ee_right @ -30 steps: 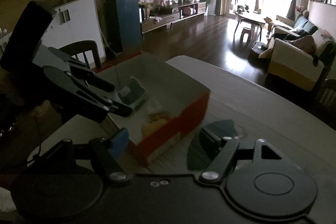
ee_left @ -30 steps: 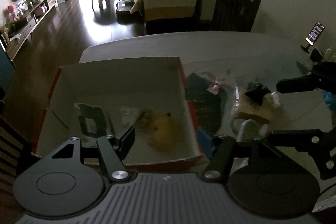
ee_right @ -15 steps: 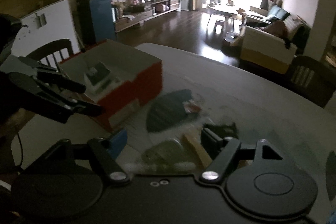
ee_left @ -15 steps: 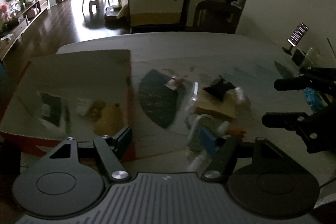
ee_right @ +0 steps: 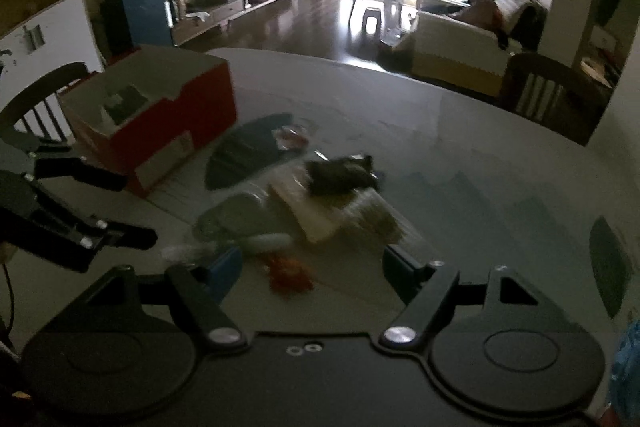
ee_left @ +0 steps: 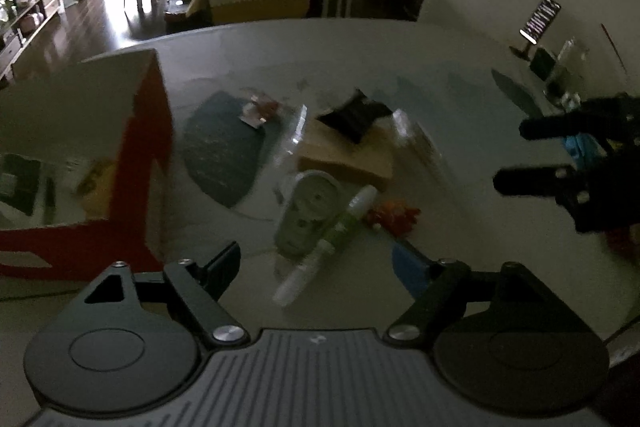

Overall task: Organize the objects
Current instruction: 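Withdraw both tools from the box back over the table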

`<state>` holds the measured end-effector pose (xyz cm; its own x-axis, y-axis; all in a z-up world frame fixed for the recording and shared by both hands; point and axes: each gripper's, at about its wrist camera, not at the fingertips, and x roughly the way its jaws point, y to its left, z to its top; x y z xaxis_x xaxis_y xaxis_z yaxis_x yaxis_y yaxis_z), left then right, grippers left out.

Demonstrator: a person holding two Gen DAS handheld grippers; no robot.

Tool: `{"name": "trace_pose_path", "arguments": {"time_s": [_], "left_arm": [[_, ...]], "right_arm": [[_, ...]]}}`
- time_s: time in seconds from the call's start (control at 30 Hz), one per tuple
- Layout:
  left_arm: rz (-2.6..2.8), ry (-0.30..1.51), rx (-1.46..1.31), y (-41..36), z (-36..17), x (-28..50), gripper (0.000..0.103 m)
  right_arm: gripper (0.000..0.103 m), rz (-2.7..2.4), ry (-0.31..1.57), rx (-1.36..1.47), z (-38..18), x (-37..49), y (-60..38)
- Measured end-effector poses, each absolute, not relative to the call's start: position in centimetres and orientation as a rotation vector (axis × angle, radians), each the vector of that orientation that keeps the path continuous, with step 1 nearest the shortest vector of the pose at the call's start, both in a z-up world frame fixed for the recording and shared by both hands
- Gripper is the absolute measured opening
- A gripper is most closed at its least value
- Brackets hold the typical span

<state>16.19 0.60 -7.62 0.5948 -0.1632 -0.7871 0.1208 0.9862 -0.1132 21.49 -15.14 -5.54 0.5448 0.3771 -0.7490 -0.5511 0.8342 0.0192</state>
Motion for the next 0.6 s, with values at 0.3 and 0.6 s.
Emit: {"name": "trace_pose_path", "arguments": {"time_s": [0.3, 0.6], "left_arm": [[-0.167, 0.937, -0.056, -0.8, -11.1, 16.8, 0.101], [-0.153, 0.956, -0.032, -1.2, -14.0, 17.2, 0.101]], "right_arm": [[0.077, 0.538, 0.897, -0.244, -8.8, 23.4, -16.4], [0.077, 0.606, 0.963, -0.292, -11.9, 23.8, -14.9]]}}
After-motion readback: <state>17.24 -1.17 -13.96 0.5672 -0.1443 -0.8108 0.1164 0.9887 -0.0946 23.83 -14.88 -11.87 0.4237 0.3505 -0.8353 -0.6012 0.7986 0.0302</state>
